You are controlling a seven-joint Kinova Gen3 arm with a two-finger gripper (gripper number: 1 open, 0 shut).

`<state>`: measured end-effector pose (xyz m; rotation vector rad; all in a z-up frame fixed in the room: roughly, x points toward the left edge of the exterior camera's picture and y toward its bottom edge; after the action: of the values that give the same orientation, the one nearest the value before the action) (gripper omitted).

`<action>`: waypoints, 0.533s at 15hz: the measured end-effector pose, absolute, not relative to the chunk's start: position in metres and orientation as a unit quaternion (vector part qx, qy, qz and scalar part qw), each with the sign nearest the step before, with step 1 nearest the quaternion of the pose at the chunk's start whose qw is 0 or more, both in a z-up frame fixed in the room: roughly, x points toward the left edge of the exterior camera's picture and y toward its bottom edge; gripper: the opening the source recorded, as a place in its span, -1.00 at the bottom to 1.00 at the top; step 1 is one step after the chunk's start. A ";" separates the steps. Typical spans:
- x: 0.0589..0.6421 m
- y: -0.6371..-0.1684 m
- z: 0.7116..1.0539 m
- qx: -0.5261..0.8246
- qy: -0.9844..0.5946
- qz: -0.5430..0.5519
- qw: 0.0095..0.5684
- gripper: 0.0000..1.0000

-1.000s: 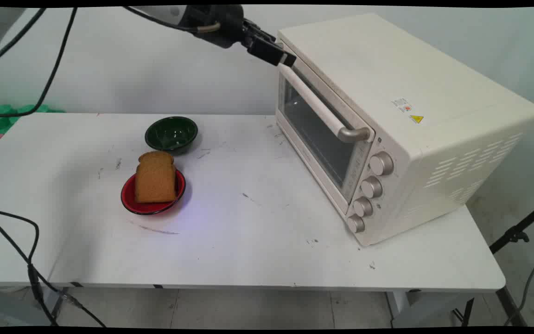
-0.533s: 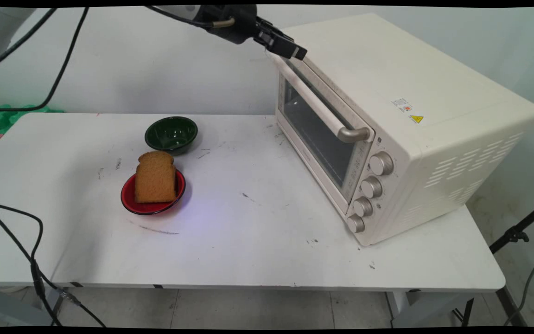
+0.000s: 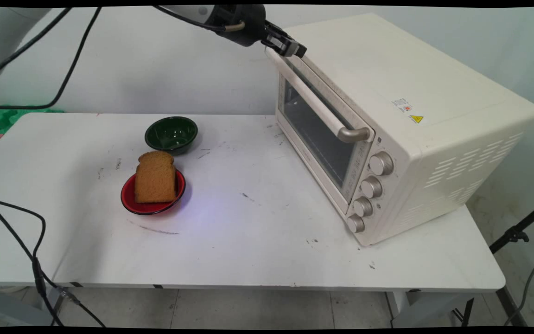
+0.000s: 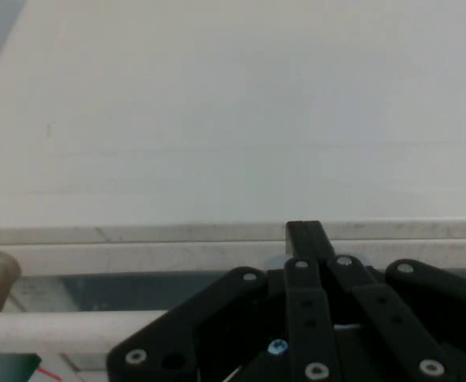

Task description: Open the oven

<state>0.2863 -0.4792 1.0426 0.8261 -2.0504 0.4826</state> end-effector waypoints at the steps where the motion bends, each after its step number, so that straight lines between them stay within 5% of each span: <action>1: 0.285 -0.481 1.041 0.330 -0.821 0.194 0.424 -1.00; 8: 0.279 -0.488 1.029 0.332 -0.825 0.196 0.413 -1.00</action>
<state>0.2786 -0.4878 1.0286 0.8340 -2.0752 0.4933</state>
